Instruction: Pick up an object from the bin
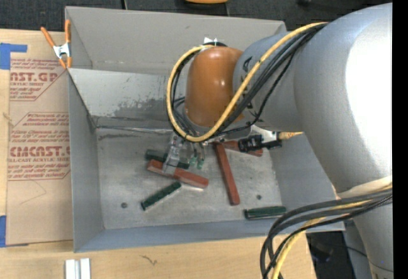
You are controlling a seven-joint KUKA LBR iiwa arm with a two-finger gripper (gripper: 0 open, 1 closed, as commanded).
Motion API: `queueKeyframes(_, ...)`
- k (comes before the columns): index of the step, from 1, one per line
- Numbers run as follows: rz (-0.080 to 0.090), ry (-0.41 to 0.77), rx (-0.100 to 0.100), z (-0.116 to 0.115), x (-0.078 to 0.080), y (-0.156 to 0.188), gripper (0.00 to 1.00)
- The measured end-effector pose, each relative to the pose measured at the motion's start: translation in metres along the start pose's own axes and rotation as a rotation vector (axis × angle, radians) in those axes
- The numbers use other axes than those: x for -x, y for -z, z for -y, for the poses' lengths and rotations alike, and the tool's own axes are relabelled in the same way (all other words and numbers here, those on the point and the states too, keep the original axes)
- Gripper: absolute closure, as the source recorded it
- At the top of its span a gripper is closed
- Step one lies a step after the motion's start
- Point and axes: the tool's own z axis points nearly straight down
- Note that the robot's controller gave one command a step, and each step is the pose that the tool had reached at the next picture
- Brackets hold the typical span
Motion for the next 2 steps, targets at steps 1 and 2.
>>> queueKeyframes(1,-0.003,0.0,-0.002,0.0,-0.001,0.012,1.0)
queueKeyframes(2,-0.001,0.0,-0.001,0.0,-0.001,0.028,1.0)
